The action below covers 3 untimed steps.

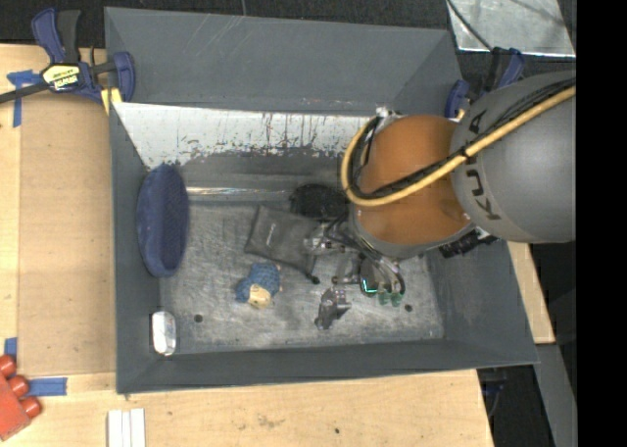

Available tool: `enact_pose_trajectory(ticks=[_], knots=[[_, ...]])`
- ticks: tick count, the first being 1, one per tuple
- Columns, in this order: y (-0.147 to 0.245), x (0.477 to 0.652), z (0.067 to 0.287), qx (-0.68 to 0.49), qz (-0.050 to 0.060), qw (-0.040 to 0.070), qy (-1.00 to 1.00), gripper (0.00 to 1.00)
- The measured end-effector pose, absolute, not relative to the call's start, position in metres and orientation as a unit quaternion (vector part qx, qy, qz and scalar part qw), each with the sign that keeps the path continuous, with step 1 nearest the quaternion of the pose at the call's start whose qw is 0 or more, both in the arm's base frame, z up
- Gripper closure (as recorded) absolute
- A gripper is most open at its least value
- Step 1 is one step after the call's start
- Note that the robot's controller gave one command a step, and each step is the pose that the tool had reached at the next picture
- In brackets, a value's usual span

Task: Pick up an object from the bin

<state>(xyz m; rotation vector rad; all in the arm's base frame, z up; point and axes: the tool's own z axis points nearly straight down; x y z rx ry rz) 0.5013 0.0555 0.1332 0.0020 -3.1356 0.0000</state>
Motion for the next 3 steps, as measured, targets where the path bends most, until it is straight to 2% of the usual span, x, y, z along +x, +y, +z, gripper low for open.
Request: enact_pose_trajectory(ticks=[1, 2, 3], knots=[[0.144, 0.532, 0.077, -0.002, -0.001, -0.003, -1.0, 0.0], [0.142, 0.534, 0.081, -0.005, -0.002, -0.006, -1.0, 1.0], [0.155, 0.543, 0.28, 0.121, -0.001, -0.006, -0.993, 1.0]])
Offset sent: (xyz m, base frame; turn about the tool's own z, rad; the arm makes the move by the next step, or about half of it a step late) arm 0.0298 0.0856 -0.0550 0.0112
